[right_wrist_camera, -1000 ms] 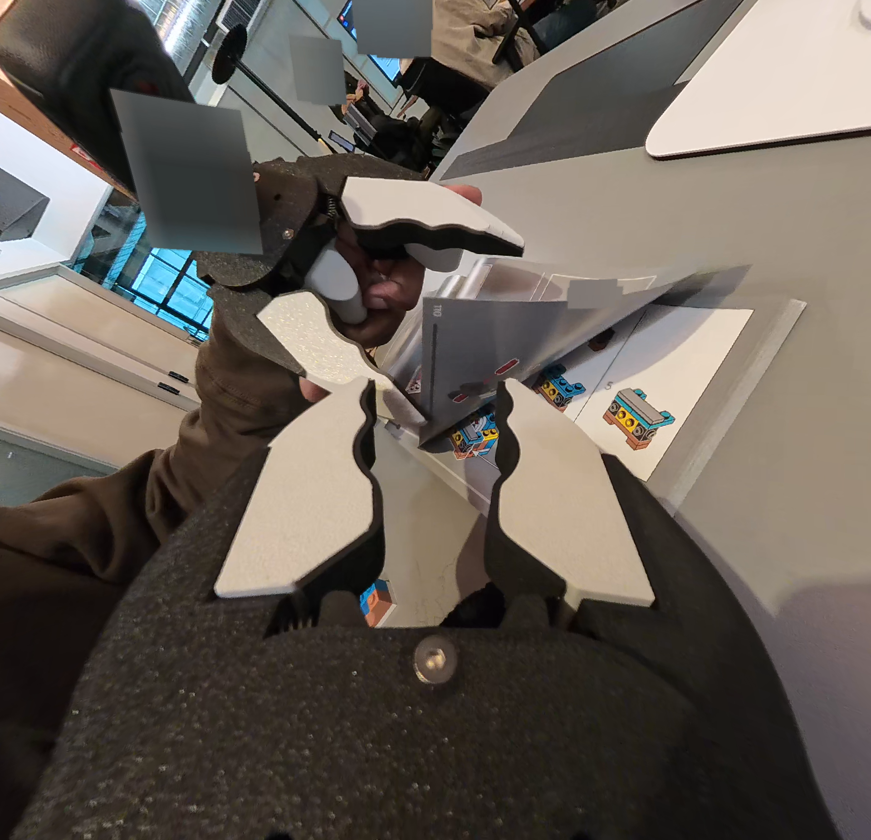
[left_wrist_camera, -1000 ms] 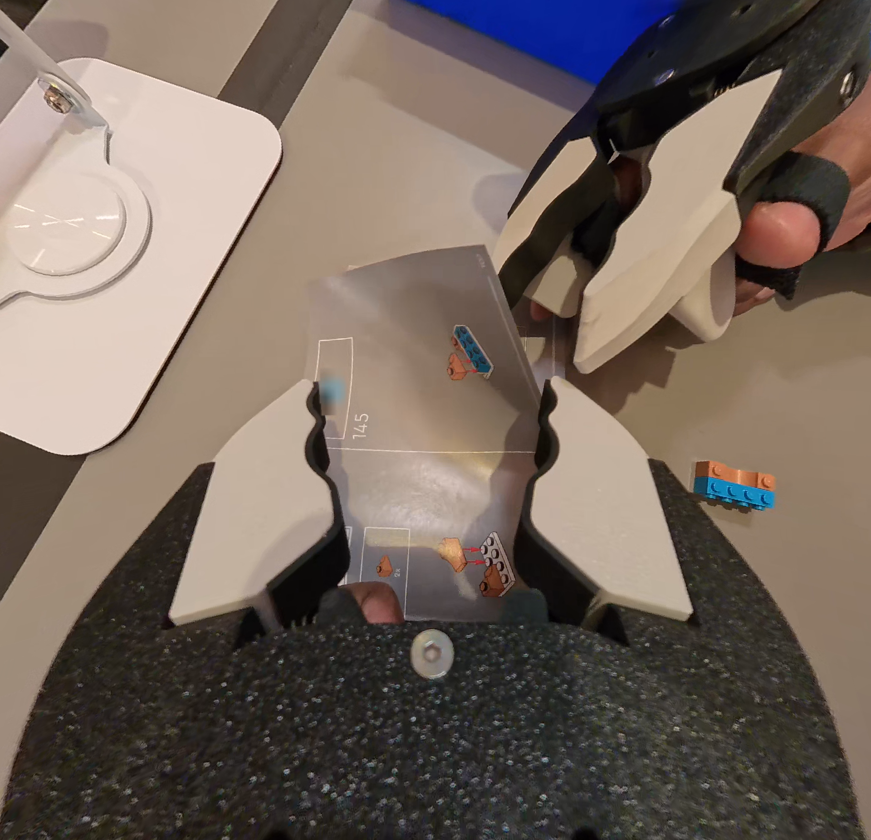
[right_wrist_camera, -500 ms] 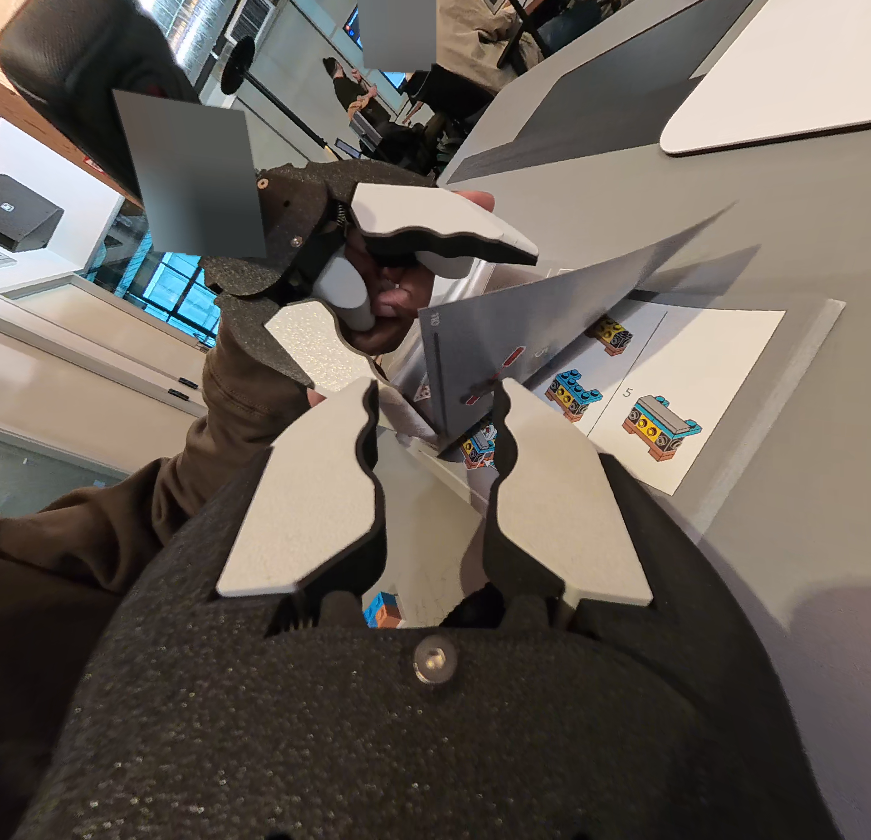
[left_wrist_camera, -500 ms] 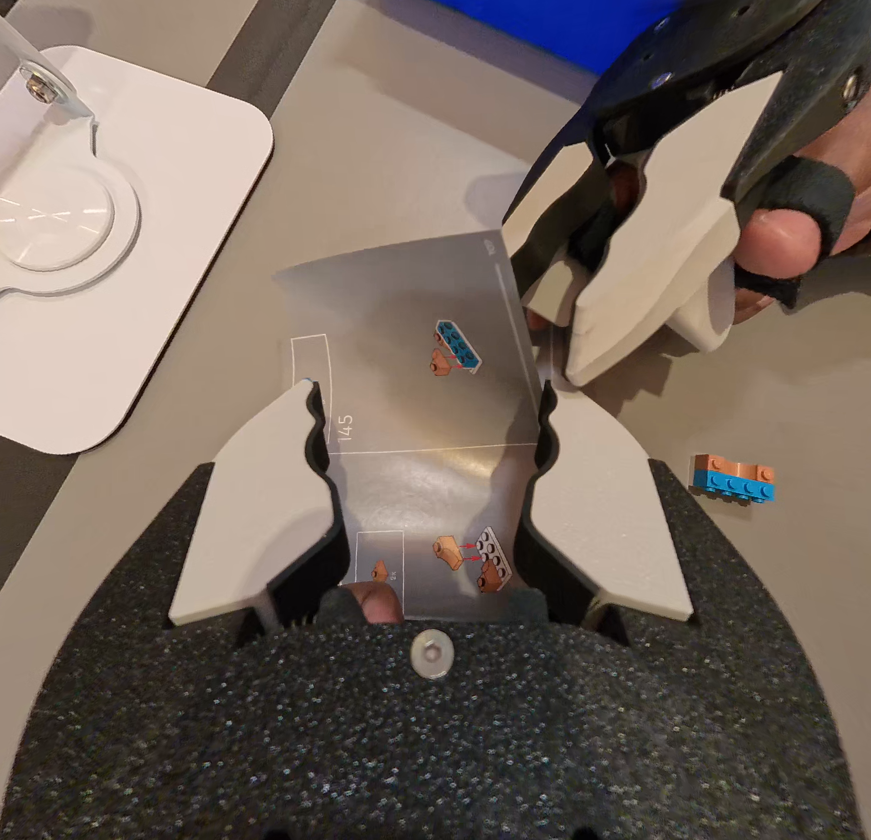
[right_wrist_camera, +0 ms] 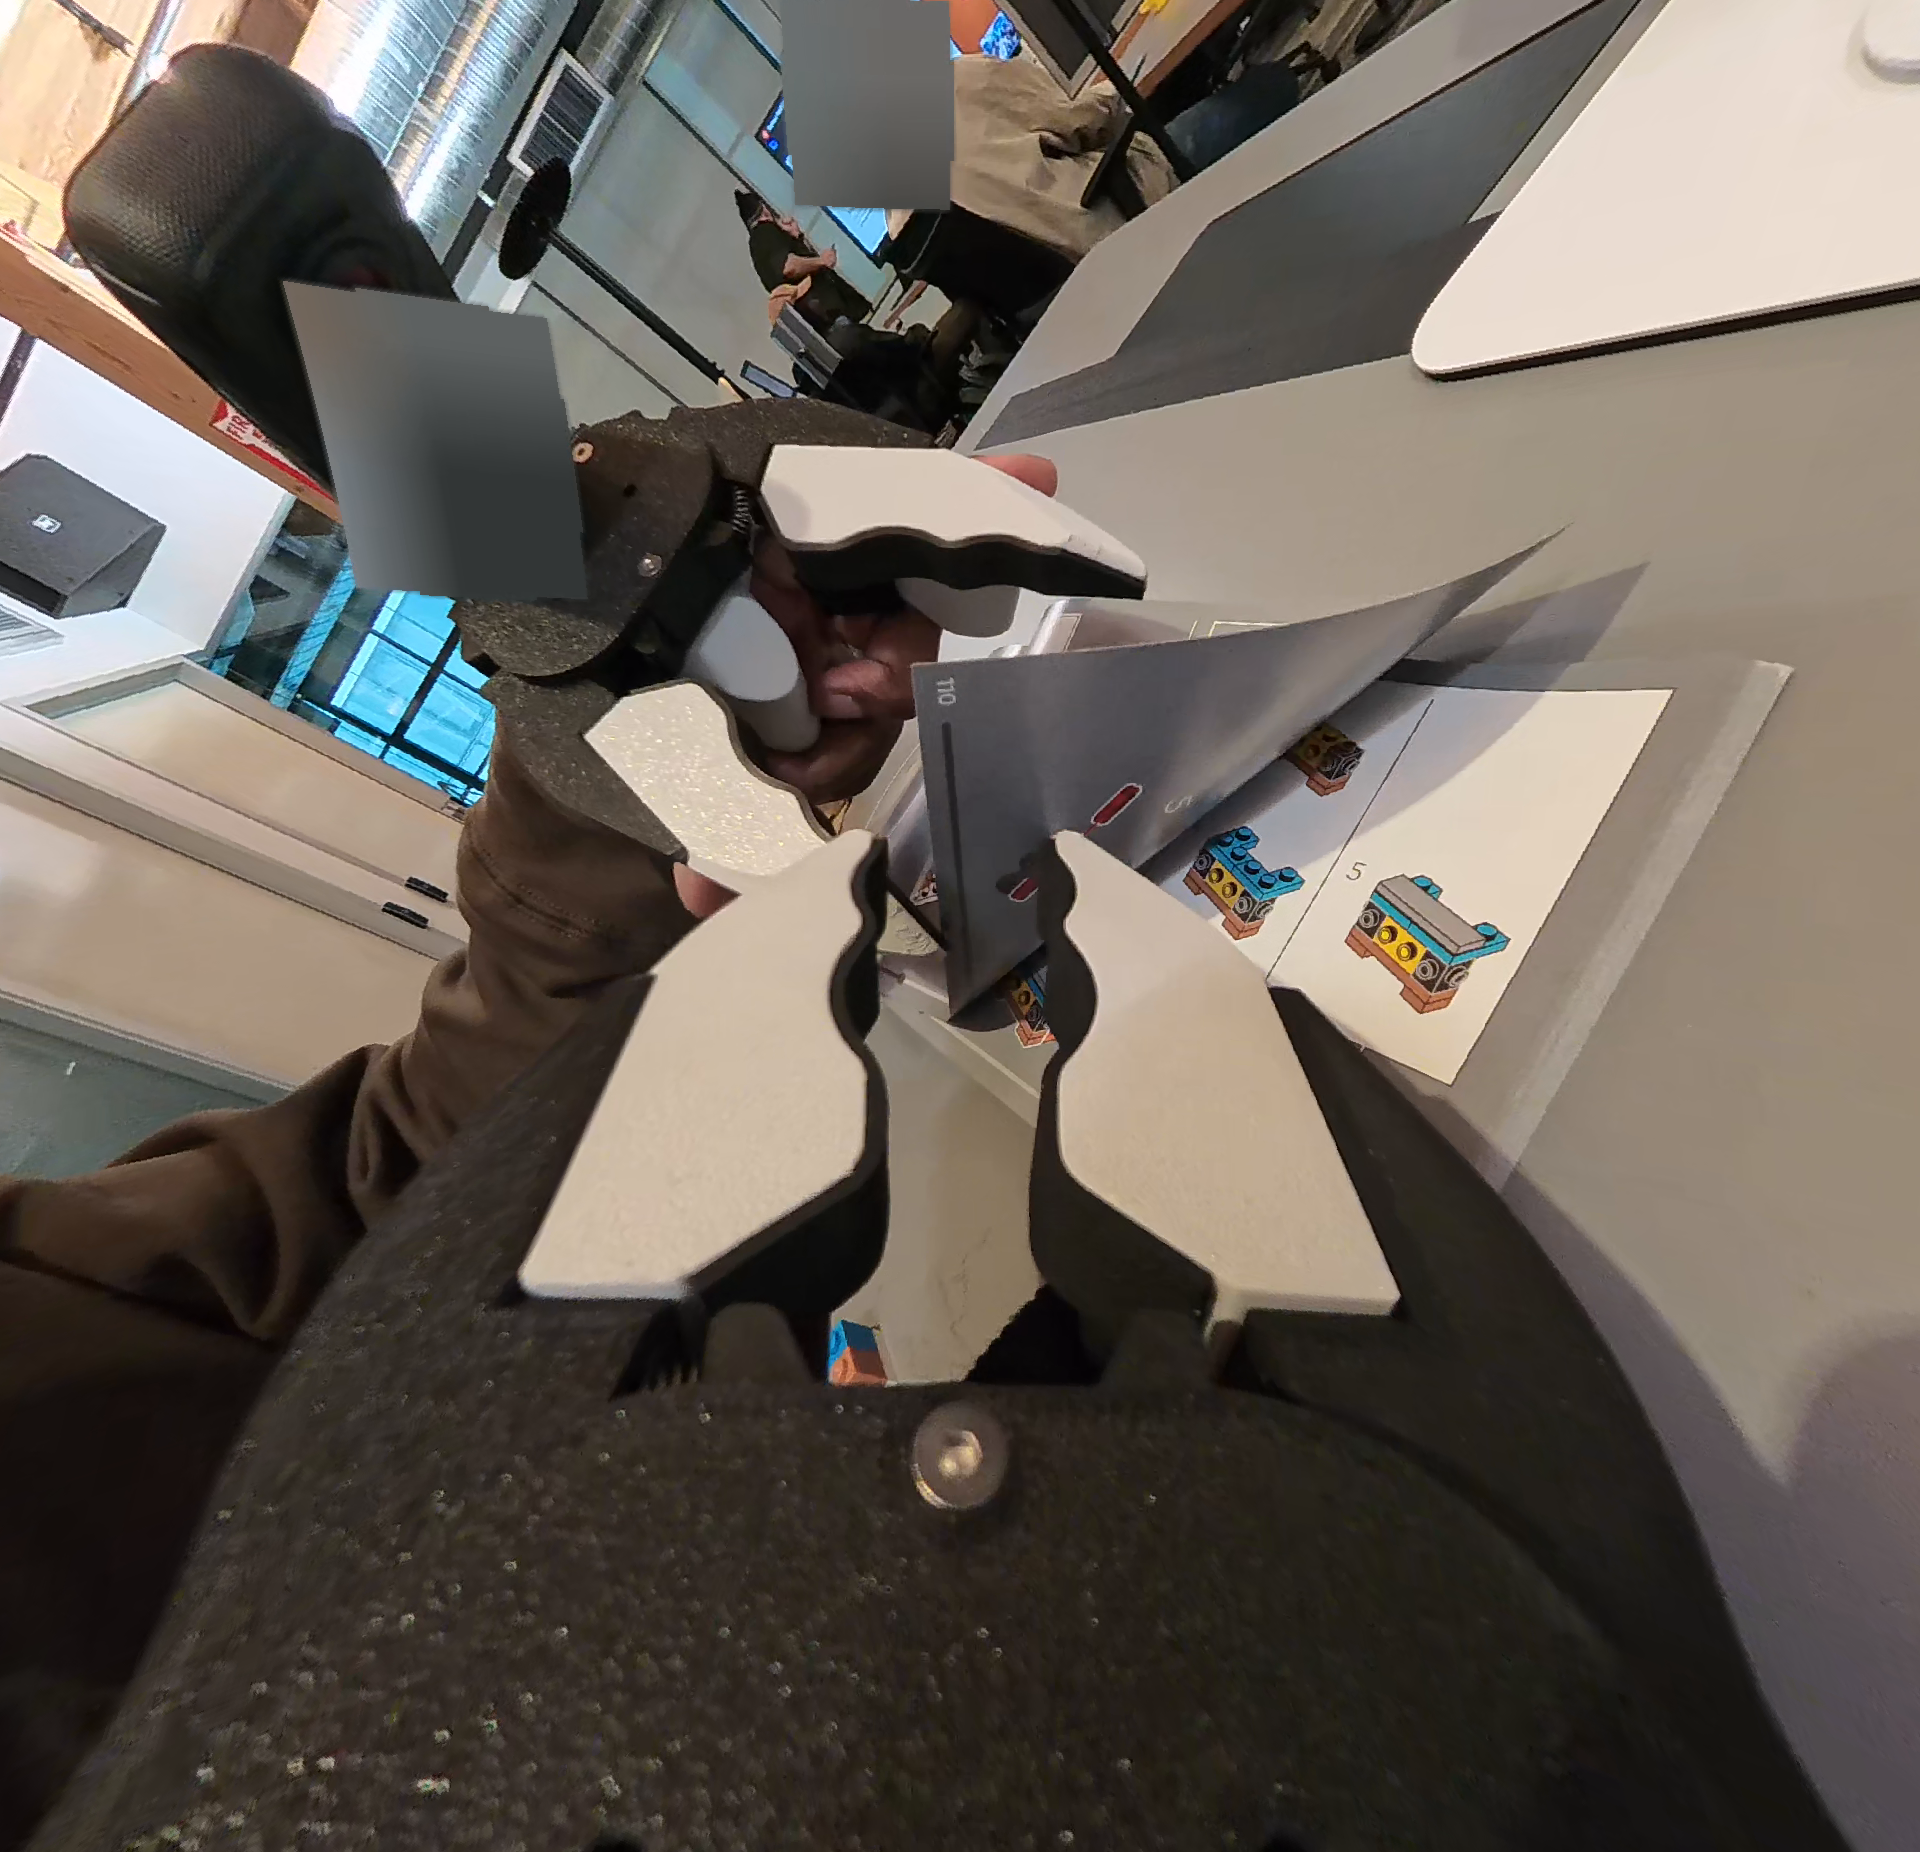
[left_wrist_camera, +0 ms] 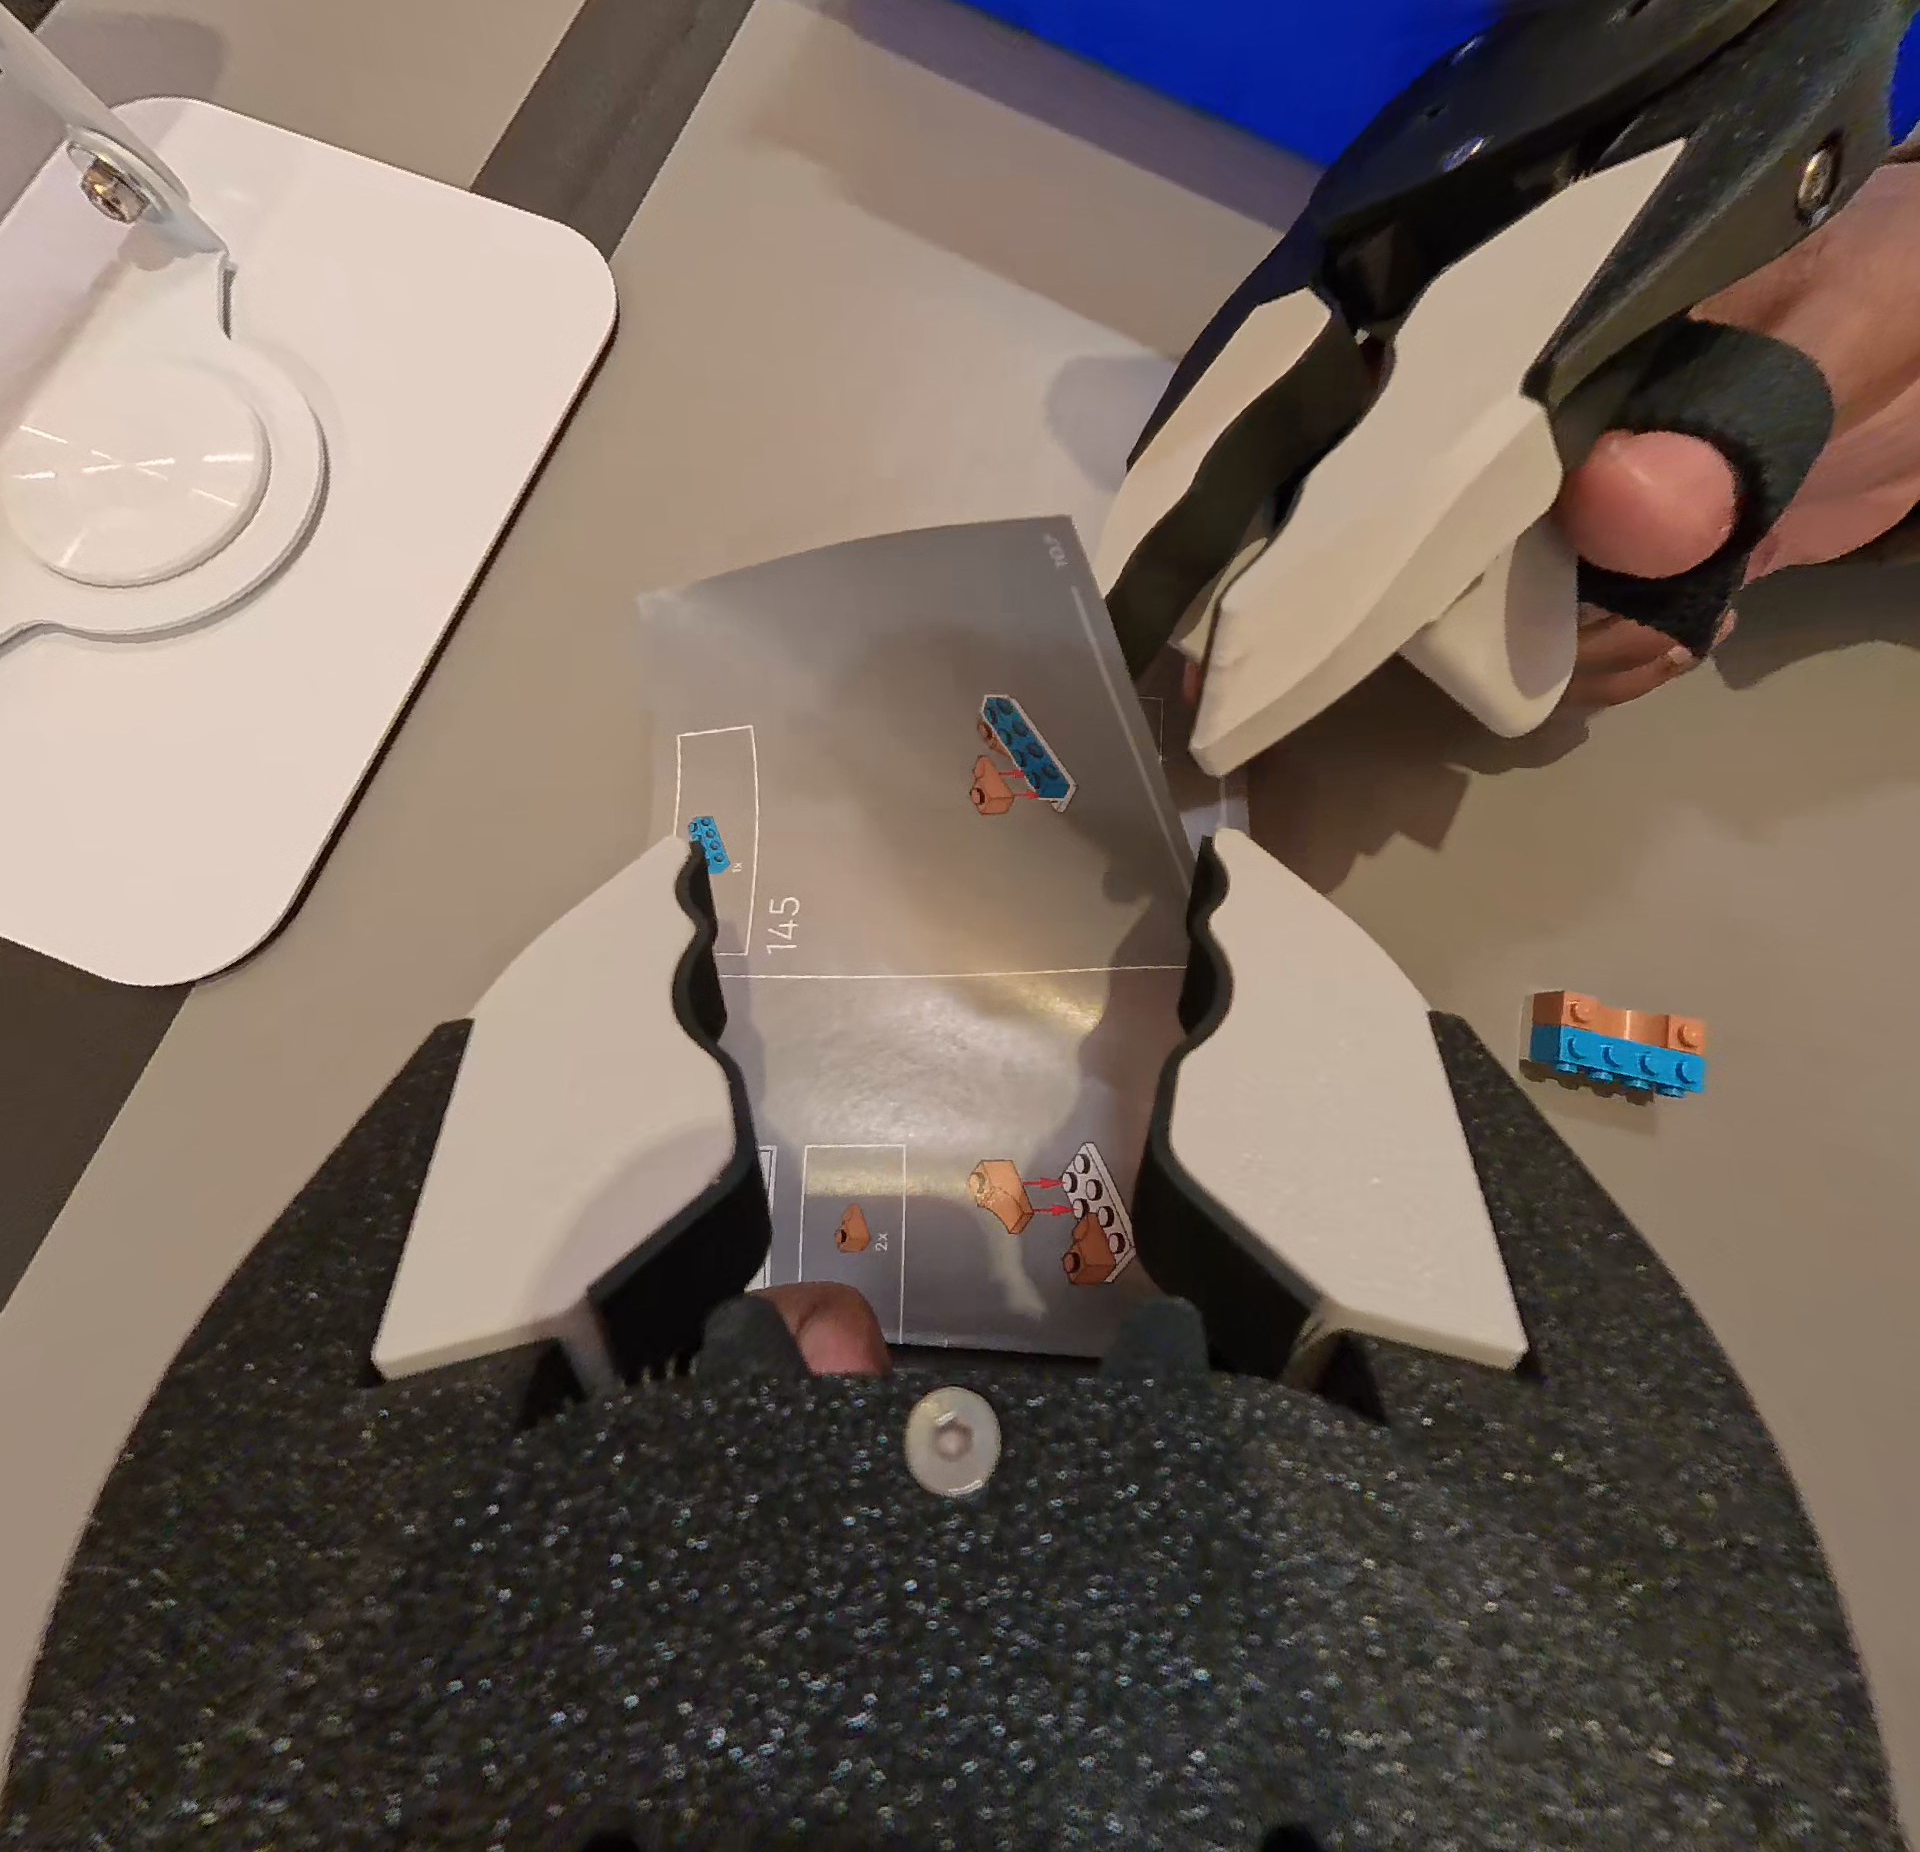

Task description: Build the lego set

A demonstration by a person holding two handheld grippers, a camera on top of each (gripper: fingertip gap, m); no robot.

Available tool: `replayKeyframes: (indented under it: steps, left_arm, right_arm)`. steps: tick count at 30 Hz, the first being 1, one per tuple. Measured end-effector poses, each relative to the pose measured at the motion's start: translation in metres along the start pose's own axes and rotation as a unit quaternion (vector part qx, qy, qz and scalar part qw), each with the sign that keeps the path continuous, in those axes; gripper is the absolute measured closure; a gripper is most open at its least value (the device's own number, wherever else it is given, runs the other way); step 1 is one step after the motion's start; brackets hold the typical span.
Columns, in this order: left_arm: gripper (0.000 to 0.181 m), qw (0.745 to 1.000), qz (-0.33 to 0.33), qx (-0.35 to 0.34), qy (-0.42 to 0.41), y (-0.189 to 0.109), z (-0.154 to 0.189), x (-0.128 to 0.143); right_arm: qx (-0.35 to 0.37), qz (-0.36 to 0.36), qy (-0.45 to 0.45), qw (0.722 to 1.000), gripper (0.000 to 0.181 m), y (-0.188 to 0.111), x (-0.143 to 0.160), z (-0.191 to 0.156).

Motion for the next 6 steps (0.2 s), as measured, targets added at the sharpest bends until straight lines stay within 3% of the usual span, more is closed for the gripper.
replayKeyframes:
  steps: [6]
  left_arm:
    - [0.093,1.0,-0.004,0.002,0.001,0.0004,0.0005,0.0006]
  right_arm:
    - [0.015,0.001,0.006,1.0,0.156,-0.0004,-0.0001,0.002]
Point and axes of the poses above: each gripper's, where its closed fingertips meet, y out along the fingers, x out of its underside, z = x × y across the jaws, the point moved 9 cm from there along -y, back along the fingers, and after that the axes turned 1 degree about x, right-handed, at the moved point
